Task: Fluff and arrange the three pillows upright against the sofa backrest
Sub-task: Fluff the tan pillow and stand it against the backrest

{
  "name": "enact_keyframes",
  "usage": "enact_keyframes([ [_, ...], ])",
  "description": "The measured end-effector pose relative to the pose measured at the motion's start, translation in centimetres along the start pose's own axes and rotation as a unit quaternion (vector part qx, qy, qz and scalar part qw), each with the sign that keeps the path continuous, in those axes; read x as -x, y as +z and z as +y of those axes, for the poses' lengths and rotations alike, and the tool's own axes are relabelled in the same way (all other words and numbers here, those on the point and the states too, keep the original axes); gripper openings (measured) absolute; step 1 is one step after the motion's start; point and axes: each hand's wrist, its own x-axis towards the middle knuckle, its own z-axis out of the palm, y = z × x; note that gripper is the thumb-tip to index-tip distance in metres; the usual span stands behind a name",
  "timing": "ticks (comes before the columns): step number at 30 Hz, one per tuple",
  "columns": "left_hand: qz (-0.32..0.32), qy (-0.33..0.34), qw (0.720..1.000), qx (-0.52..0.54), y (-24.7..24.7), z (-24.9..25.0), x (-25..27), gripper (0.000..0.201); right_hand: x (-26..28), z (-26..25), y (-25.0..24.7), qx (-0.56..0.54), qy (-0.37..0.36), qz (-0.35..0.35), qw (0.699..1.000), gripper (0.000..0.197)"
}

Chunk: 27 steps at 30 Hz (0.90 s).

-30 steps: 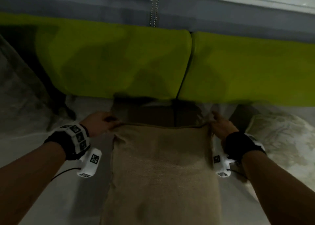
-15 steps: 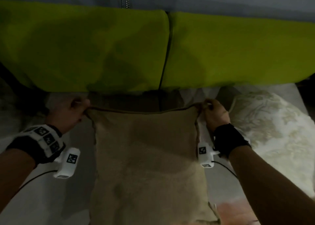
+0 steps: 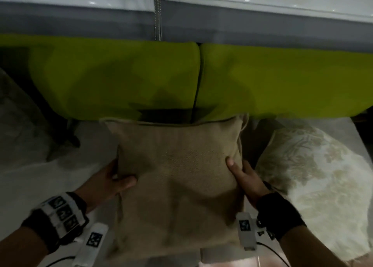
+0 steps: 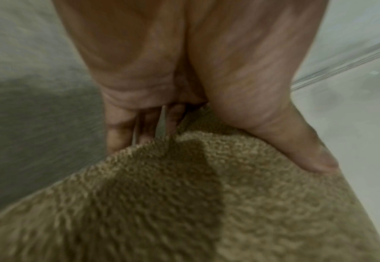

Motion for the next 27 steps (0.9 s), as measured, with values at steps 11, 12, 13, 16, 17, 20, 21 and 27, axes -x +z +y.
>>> enact_keyframes([
  [11, 0.114, 0.182, 0.977, -0.003, -3.0, 9.8, -6.0, 0.119, -3.9, -9.0, -3.7, -0.087, -0.292, 0.034, 0.952, 0.097],
  [12, 0.114, 0.171, 0.979, 0.007, -3.0, 9.9, -6.6, 0.123, -4.3, -8.9, -3.5, -0.094, -0.289, 0.034, 0.952, 0.097],
  [13, 0.116, 0.157, 0.981, 0.010, -3.0, 9.8, -7.0, 0.127, -4.8, -8.7, -3.3, -0.098, -0.281, 0.038, 0.954, 0.099],
  [16, 0.135, 0.144, 0.980, 0.003, -1.6, 9.2, -7.7, 0.115, -5.6, -7.7, -2.7, -0.101, -0.250, 0.052, 0.962, 0.100],
  [17, 0.159, 0.150, 0.976, -0.004, -0.9, 9.2, -7.5, 0.102, -5.9, -7.3, -2.7, -0.108, -0.245, 0.054, 0.962, 0.101],
  [20, 0.192, 0.160, 0.968, 0.005, 0.0, 8.3, -7.3, 0.086, -6.2, -6.6, -3.0, -0.125, -0.243, 0.051, 0.961, 0.093],
  [21, 0.187, 0.163, 0.969, 0.013, 0.1, 7.8, -7.2, 0.088, -6.2, -6.5, -3.1, -0.119, -0.242, 0.044, 0.962, 0.088],
  [27, 0.211, 0.162, 0.964, -0.011, 0.7, 7.4, -6.8, 0.069, -6.7, -7.0, -2.5, -0.073, -0.227, 0.024, 0.971, 0.108],
])
